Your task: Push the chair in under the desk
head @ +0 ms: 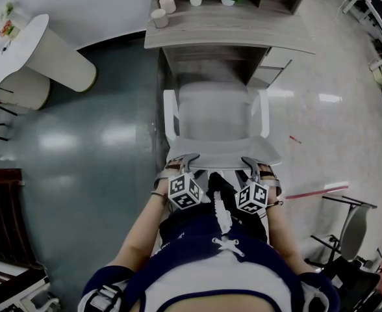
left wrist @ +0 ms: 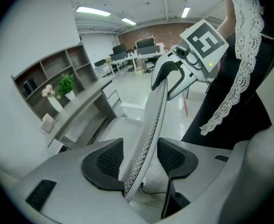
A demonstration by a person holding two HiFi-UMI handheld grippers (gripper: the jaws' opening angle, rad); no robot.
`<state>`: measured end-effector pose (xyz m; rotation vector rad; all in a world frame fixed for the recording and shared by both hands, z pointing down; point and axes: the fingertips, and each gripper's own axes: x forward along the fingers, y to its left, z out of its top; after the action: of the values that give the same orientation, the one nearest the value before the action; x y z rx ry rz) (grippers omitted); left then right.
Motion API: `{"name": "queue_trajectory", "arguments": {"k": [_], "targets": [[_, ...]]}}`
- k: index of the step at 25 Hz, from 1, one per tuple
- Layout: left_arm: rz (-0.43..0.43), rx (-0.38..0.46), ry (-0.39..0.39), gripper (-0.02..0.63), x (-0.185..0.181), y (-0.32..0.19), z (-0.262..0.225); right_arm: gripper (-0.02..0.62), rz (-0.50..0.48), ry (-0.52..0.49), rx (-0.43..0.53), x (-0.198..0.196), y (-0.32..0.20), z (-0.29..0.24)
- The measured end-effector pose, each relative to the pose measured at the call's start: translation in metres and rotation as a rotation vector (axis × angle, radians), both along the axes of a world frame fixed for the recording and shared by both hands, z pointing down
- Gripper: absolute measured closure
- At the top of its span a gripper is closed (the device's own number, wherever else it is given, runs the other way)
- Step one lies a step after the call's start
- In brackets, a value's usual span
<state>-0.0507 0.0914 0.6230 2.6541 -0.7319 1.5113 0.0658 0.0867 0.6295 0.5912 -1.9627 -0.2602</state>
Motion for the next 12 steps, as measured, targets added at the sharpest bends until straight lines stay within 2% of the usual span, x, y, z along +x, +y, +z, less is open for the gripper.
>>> {"name": "queue_trajectory", "arguments": {"k": [12], "targets": [[-0.008,0.01,-0.003,0.373,0.0026,-0.0086,0.0002,0.44,-0.028,0.005,0.029,0.0043,-0.0083,0.0011]]}}
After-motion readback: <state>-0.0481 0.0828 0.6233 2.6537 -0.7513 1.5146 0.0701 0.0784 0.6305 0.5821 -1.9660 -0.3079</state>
